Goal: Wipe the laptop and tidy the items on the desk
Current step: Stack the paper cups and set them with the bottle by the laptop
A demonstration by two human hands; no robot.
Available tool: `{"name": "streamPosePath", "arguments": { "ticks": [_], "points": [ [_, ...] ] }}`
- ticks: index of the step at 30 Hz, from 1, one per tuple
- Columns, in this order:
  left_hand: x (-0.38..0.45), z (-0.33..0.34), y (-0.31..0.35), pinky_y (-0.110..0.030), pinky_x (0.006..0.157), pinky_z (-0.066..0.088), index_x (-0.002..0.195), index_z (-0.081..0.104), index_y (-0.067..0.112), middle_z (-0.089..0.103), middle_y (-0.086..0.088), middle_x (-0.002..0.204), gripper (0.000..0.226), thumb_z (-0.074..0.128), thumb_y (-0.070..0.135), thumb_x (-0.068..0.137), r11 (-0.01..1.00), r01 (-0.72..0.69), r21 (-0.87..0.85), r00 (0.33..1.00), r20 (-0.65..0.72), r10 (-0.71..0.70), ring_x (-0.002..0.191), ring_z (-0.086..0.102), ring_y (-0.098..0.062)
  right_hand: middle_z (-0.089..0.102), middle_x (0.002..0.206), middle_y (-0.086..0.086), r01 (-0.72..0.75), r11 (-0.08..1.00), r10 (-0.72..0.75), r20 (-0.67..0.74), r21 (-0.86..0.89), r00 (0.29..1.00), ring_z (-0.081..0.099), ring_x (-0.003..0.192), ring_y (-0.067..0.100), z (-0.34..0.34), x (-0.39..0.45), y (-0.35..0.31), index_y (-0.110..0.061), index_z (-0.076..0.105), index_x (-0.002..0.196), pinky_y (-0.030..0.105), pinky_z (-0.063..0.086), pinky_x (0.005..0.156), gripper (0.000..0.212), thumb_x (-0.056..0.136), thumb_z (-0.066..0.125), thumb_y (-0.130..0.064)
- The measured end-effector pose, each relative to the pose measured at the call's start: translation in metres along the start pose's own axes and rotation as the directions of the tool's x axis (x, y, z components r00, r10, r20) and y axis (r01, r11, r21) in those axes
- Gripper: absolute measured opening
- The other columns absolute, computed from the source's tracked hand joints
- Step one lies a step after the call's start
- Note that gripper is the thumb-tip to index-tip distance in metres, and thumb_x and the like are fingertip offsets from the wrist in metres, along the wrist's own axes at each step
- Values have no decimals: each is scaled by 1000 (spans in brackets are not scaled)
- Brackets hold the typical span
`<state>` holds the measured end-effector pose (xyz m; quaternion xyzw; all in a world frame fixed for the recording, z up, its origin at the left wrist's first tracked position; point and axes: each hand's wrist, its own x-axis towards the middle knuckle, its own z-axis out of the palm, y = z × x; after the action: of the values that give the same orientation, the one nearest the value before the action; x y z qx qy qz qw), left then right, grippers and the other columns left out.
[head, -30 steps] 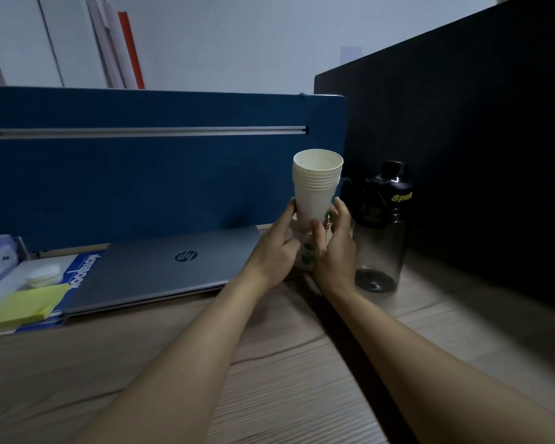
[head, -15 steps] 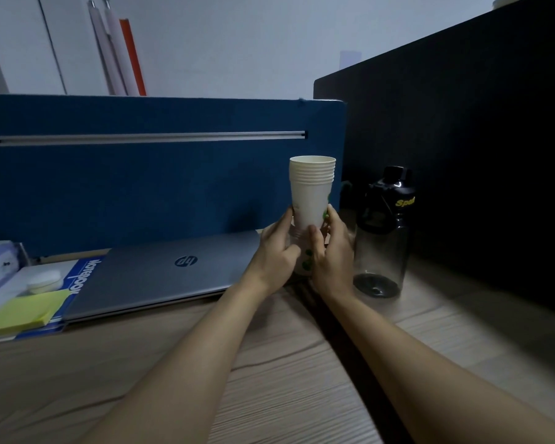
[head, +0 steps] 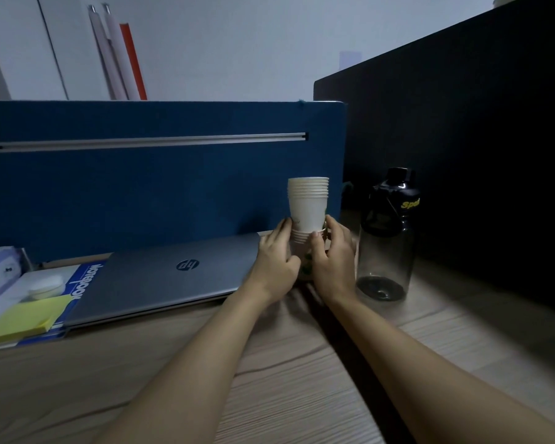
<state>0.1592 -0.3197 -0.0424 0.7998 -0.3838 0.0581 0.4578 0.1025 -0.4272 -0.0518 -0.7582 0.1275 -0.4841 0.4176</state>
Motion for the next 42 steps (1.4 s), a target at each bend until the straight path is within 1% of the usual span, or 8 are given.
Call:
{"name": "streamPosePath", "arguments": {
  "ticks": [3,6,12,15,21,24,31,42],
  "points": [
    [-1,-4,-6,-43,116,32,153,26,18,31,-1,158,74,46,5,83,1000,13,-27,1000,-6,-13,142,33,-18,52,132,5,-40,998,39,12,40,999,47,122,18,0,1,0,-13,48,135,43,41,104,43,93,55,-22],
    [-5,-12,-14,-40,116,32,154,24,21,27,3,160,74,45,7,85,998,27,51,999,16,-27,143,33,-16,58,125,5,-111,993,107,114,35,988,54,117,19,-2,0,2,-11,40,139,42,45,101,56,87,62,-18],
    [-22,-44,-42,-43,112,33,146,38,26,38,4,155,53,40,35,94,846,11,533,991,108,-80,140,36,-19,62,116,11,-213,966,246,265,-149,932,60,106,25,-1,4,15,-6,41,137,37,48,89,63,84,70,-23],
    [-31,-62,-58,-42,103,37,134,48,30,50,8,144,51,30,57,95,756,-11,654,988,122,-92,131,45,-18,65,110,11,-193,956,256,305,-222,918,60,98,22,7,9,21,-7,47,129,37,50,84,50,86,69,-24],
    [-37,-70,-67,-42,114,25,149,34,35,31,9,159,75,17,76,88,696,-25,717,982,150,-119,145,28,-16,65,94,4,-234,943,304,320,-239,897,63,83,19,32,26,31,-17,52,103,37,54,69,24,88,67,-30],
    [-35,-64,-62,-43,113,23,149,33,35,31,7,159,78,15,79,86,683,-30,730,982,147,-115,145,28,-18,65,90,2,-247,942,313,329,-227,891,63,74,14,45,32,36,-20,52,98,26,44,53,23,87,67,-33],
    [-34,-58,-58,-45,114,20,149,32,35,31,4,159,80,15,80,84,691,-9,723,983,132,-126,146,26,-22,65,100,10,-245,943,309,319,-223,896,63,92,26,73,45,36,-11,51,105,46,52,86,32,87,67,-31],
    [-35,-56,-60,-45,114,19,149,33,33,31,4,159,82,17,80,84,695,-5,719,985,123,-120,146,25,-23,68,98,13,-215,926,309,296,-309,904,61,94,29,101,70,47,-9,60,99,37,48,78,32,86,69,-36]
  ]
}}
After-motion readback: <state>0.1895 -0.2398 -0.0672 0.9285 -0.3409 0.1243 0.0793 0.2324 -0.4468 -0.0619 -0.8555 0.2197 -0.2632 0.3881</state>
